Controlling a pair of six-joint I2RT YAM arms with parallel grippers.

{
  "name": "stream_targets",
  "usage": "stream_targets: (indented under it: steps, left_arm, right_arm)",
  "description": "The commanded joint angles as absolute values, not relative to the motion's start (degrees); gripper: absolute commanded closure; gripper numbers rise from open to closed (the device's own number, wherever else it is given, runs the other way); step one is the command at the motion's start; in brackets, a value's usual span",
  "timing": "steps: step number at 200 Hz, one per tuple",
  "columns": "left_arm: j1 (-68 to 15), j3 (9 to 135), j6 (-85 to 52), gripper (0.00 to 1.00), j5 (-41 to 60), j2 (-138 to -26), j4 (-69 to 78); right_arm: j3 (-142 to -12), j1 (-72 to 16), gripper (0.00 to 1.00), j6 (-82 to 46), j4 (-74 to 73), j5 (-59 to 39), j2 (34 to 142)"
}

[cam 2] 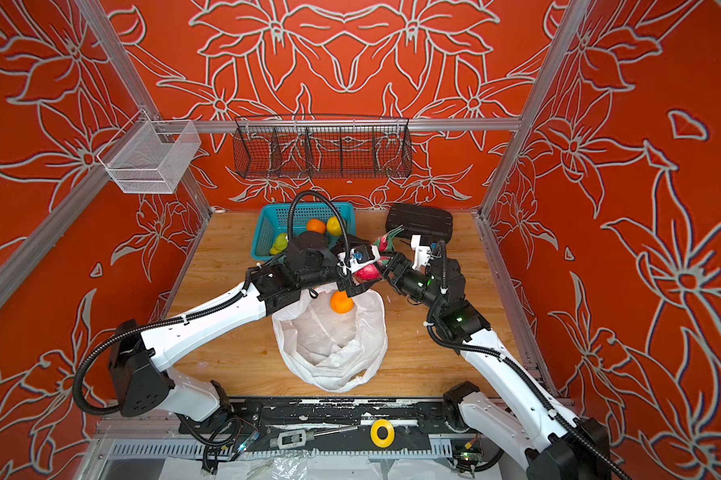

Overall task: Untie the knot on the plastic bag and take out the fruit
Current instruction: 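Bring the dragon fruit toward the left gripper and grasp it with the left gripper, then carry the dragon fruit to the teal basket with left gripper while right draws back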

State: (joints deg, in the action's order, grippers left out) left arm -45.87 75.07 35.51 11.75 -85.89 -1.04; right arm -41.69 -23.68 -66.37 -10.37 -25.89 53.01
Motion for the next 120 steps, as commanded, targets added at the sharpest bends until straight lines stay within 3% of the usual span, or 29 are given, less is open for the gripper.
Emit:
stream_targets:
  steps: [1,51,92,120]
  left_arm:
    - [-46.4,76.4,37.1,0.16,10.4,-87.1,-2.0]
    - [-46.4,75.8,37.5,0.44,7.7,-87.5,-2.4]
    - [-46.4,75.2,34.0,0.53,5.1,-86.2,-1.6]
    - [-46.3,74.8,31.0,0.56,3.9,-84.7,-0.5]
  right_arm:
    - [-43.7,-23.5,0.53,-68.1,-17.1,-27.9,51.8]
    - [-43.5,-23.6,0.48,-70.0,-18.0,-28.2,51.8]
    - [-43.8,-23.6,0.13,-68.9,-14.9,-26.0,49.7]
    - [-44.0,-23.6,0.03,-67.1,-13.1,-23.5,47.8]
